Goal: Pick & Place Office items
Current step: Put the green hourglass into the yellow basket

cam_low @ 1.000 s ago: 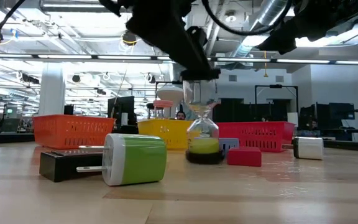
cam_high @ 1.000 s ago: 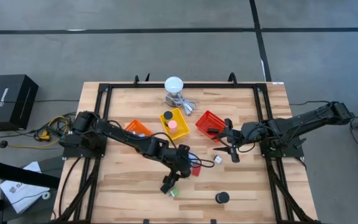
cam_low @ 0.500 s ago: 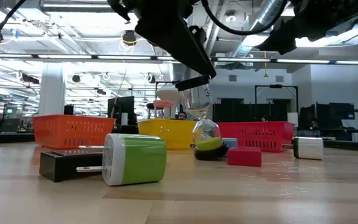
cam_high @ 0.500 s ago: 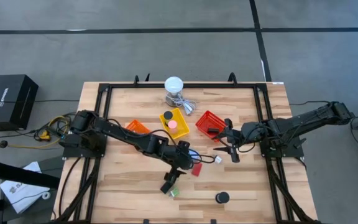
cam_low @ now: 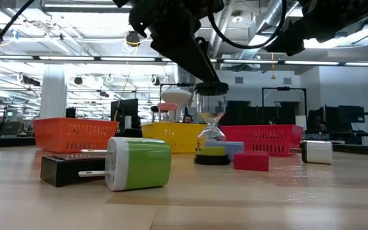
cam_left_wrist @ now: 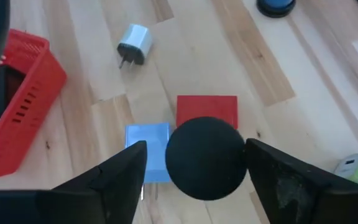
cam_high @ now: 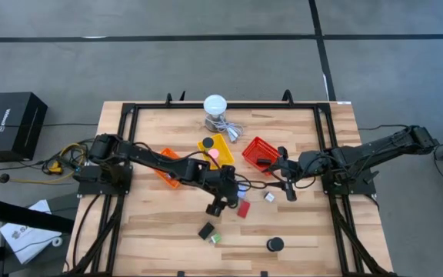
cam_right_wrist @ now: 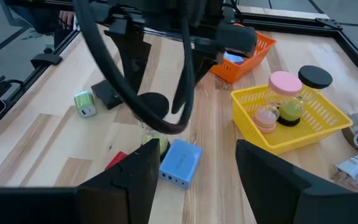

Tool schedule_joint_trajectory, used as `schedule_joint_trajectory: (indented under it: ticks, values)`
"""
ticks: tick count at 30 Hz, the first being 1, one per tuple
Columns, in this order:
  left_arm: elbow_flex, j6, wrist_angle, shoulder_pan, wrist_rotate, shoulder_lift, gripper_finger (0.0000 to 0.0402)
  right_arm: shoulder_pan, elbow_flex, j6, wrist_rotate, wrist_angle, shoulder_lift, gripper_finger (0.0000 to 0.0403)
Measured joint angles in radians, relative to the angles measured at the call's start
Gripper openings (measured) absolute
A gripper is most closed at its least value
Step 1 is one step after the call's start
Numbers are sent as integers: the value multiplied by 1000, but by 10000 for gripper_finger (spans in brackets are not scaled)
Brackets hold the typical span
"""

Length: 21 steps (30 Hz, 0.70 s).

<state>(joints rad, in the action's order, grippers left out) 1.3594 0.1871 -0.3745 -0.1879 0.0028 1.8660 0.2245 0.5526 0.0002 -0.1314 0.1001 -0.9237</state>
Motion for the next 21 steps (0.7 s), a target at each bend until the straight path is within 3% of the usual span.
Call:
schedule_joint_trajectory:
  ticks: [8, 21]
  values:
    - [0, 19, 1, -1, 5, 5, 302, 0, 0, 0, 0, 0, 0, 202]
    - [-64, 18, 67, 6, 13, 14, 283, 0, 0, 0, 0, 8, 0, 202]
